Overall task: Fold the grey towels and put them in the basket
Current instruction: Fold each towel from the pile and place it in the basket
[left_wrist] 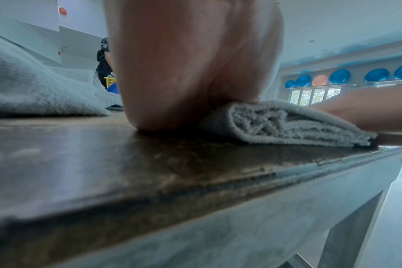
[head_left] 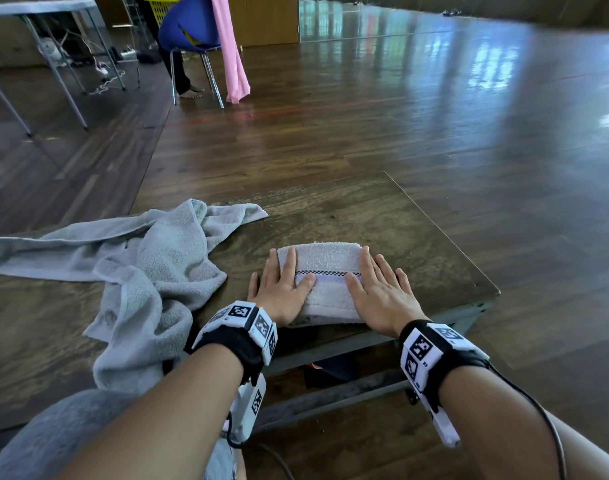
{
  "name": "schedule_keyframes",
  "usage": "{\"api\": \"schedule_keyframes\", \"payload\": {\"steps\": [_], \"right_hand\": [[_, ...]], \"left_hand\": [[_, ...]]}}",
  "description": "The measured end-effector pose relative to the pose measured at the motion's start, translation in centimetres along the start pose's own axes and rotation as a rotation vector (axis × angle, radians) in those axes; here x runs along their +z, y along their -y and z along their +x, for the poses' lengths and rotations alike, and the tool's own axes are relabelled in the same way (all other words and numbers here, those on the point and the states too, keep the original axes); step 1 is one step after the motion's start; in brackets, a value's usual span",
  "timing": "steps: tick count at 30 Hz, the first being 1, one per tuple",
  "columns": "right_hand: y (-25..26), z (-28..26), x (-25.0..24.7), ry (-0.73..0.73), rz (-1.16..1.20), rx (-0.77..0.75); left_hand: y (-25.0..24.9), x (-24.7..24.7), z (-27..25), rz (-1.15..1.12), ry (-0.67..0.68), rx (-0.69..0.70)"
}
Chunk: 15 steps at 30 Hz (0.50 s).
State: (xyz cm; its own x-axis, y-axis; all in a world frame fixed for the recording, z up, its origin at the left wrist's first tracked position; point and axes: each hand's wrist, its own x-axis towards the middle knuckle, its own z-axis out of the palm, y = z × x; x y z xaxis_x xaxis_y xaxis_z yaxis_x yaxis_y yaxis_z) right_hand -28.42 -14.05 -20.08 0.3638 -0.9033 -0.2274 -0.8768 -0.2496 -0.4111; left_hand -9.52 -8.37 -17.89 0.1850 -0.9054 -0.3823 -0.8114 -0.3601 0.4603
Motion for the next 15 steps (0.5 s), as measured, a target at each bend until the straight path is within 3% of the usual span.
{"api": "schedule_keyframes", "payload": {"steps": [8,15], "right_hand": [[0.5,-0.5,0.2,-0.009,0.022,0.056],[1.1,-1.8,0.7,0.004,0.062,0.127]], "left_hand": [[-0.2,0.4,0.3,-0.093,-0.154,0.024],[-1.6,1.1,-0.9,-0.178,-0.415,-0.200]]}}
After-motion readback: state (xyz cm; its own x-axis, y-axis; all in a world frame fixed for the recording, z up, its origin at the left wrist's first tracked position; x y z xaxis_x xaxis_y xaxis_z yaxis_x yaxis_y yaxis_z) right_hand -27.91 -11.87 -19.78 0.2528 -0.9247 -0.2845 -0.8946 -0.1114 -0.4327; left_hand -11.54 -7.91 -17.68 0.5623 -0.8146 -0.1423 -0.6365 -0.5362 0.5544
